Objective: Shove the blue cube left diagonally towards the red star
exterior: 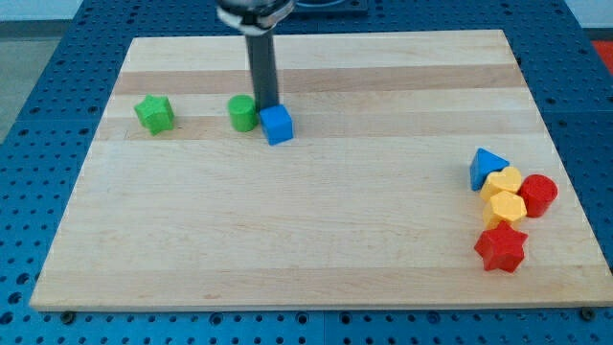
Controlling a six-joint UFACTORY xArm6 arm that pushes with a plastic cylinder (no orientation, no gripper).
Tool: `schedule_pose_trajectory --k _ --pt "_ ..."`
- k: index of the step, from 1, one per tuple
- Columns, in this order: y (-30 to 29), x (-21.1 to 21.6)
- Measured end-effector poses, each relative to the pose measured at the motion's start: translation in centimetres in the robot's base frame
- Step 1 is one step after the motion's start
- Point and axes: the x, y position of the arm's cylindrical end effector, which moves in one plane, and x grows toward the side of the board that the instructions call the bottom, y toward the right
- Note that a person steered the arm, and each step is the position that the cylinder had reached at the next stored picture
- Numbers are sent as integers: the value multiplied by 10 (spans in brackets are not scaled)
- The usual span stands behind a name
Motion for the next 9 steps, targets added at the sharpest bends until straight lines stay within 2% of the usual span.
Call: schedule_pose_trajectory --k 1,2,3,4,5,6,7,8,9 --pt "51 49" --pt "36 80" --pt "6 93" --pt "46 114" --pt "100 111" --pt "103 78" --pt "121 66" --pt "185 85" --pt "202 101"
